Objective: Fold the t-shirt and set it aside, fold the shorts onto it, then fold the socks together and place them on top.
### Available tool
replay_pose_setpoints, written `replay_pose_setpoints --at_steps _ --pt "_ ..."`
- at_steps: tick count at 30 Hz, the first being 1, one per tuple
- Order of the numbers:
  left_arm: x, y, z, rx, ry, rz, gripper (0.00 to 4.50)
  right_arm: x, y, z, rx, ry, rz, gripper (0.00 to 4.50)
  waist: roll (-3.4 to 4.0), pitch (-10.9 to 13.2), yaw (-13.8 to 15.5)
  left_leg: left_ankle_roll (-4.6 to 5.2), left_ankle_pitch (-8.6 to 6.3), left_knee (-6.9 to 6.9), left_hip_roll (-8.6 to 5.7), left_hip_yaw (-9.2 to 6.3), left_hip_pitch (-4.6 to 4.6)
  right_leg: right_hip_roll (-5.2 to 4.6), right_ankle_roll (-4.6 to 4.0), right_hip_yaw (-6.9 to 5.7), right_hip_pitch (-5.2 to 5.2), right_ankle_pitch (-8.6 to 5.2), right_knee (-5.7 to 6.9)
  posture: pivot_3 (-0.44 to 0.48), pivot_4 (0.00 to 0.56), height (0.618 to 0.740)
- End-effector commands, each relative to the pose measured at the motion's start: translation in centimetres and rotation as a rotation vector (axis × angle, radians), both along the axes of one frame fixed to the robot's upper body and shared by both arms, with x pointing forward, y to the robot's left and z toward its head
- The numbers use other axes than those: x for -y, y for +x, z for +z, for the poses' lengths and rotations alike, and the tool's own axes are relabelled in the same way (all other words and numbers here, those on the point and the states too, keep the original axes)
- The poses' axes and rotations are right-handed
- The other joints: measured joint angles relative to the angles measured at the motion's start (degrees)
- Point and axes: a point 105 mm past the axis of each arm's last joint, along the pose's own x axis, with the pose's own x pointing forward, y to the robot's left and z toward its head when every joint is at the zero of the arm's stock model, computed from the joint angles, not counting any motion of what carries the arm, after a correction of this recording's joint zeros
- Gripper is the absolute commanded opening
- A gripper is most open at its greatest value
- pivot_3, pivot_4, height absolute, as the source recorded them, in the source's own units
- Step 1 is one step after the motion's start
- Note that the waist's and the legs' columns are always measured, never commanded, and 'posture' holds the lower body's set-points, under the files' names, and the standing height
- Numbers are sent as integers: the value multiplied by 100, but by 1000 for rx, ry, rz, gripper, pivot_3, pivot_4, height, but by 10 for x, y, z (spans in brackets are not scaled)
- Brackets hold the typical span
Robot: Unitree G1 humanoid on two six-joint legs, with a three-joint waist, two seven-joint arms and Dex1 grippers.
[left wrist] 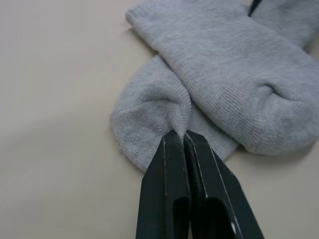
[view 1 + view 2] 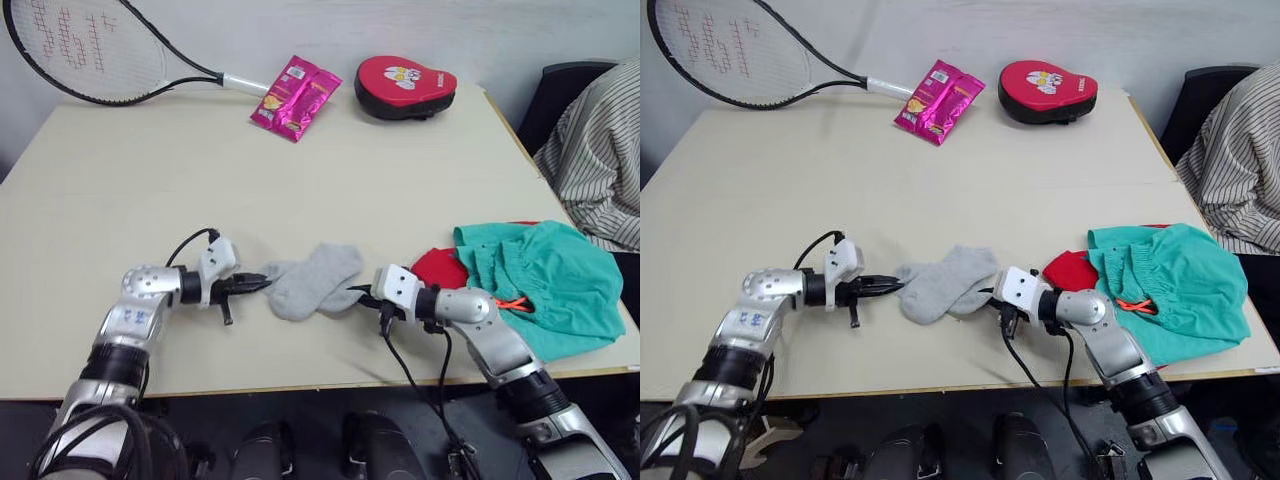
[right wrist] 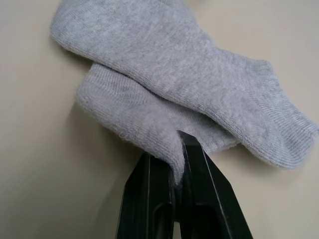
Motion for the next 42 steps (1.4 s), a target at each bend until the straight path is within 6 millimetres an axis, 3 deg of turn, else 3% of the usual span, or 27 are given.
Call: replay_pose_setpoints --at_steps 1,8,9,11,15,21,24,27,33,38,40,42 --pt "0 -15 1 -9 -2 32 0 5 0 4 25 -25 63 52 0 0 6 0 0 -1 -1 0 1 -2 0 1 0 0 1 0 150 740" --pt "4 -32 0 -37 -51 112 0 11 7 -4 -14 -43 91 52 0 0 12 0 0 -2 -1 -1 2 -7 0 1 1 0 2 0 150 740" --pt "5 -37 -2 -59 -53 109 442 13 7 -7 -20 -48 100 0 0 0 12 0 0 -1 -1 -2 2 -7 0 1 1 0 2 0 150 740" --pt "4 -39 -1 -55 -56 133 950 18 3 -13 -51 -74 127 528 0 0 17 0 0 -2 -1 -2 4 -7 0 1 3 0 2 0 150 740" --pt "-3 -41 6 -19 -67 178 2159 27 -2 -6 -40 -90 168 1682 0 0 27 0 0 -2 -3 -4 7 -12 0 0 6 0 0 0 150 740" --pt "-15 -67 29 -117 -140 178 3967 55 -25 18 -269 -77 260 3595 2 1 25 1 -2 -13 -2 -11 5 -17 -4 -2 4 -2 -9 0 150 740" --pt "-10 -89 29 -316 -152 172 3979 55 -18 41 -371 38 227 4480 5 3 0 3 -3 -10 0 -14 4 -19 -5 -2 4 -3 -6 0 150 740" --pt "2 -97 11 -484 -102 256 3979 43 23 52 -450 111 42 4480 10 6 -53 -3 -1 -13 1 -14 13 -19 -14 1 3 -7 2 0 150 740" --pt "35 -88 -2 -548 -130 318 3979 21 65 45 -512 109 -113 4480 9 5 66 -24 12 -18 -3 -27 5 -14 -28 -13 -2 -15 13 0 150 740" --pt "52 -75 -4 -565 -165 360 3979 3 81 45 -572 136 -142 4480 9 5 93 -8 17 -4 -16 -22 1 -20 -12 -7 6 -5 12 0 150 740" --pt "55 -75 -4 -571 -167 368 3594 -2 82 44 -584 117 -130 4500 9 5 87 -7 18 -3 -15 -23 2 -20 -9 -7 8 -4 14 0 150 740" --pt "54 -76 -7 -579 -152 379 3105 -6 85 45 -596 129 -136 4092 9 5 65 -8 18 -6 -14 -23 3 -19 -9 -7 8 -4 14 0 150 740"
